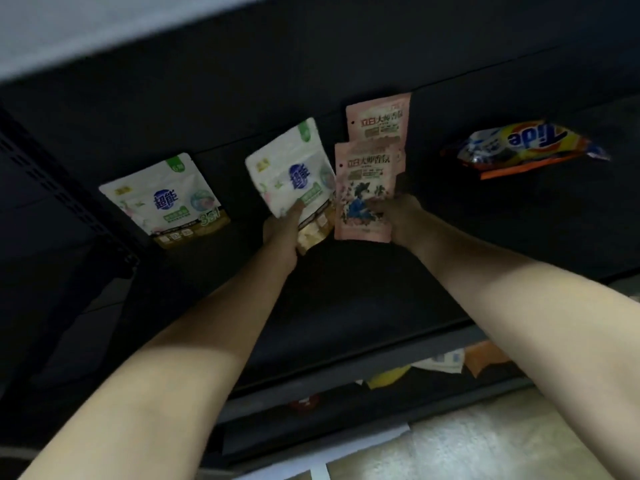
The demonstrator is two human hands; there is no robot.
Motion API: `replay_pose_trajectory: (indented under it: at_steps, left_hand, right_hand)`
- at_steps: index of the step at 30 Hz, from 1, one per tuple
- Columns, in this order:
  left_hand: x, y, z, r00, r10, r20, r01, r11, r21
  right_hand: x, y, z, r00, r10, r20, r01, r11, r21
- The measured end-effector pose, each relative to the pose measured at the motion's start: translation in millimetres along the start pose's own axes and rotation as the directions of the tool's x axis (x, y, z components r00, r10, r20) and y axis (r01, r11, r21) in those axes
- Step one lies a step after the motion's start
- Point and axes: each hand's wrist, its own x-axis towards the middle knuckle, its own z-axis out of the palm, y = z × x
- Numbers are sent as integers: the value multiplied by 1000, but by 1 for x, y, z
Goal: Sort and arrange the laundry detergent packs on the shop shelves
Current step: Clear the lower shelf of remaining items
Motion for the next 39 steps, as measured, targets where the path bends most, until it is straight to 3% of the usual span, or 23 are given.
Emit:
replay_pose_trajectory:
  at_steps: [3, 8, 11, 14, 20, 31, 39]
  left_hand:
    - [-32, -4, -11, 995, -65, 81, 74, 991, -109]
    - [-106, -13, -12, 969, -109, 220, 133, 986, -99]
    - [-150, -15, -8, 939, -188, 287, 200, 980, -10]
    - [-188, -12, 0, 938, -255, 234, 241, 967, 86]
    - [-274, 32, 17, 837, -320, 444, 238, 943, 231]
    - [-404, 177, 60, 655, -236, 718, 103, 969, 226]
    - [-436, 295, 118, 620, 3, 784, -115, 990, 86]
  right_hand:
    - [-34, 7, -32, 999, 35, 21, -35, 999, 7]
    - [-93, 20, -93, 999, 52, -15, -52, 998, -25]
    - [-134, 24, -131, 996, 65, -54, -66, 997, -26]
    - [-183, 22, -170, 994, 90, -68, -90, 996, 3]
    - [-284, -8, -233, 986, 97, -132, -89, 994, 67]
    - [-447, -148, -305, 986, -57, -156, 84, 981, 173]
    - [-492, -276, -332, 925, -339, -170, 359, 928, 99]
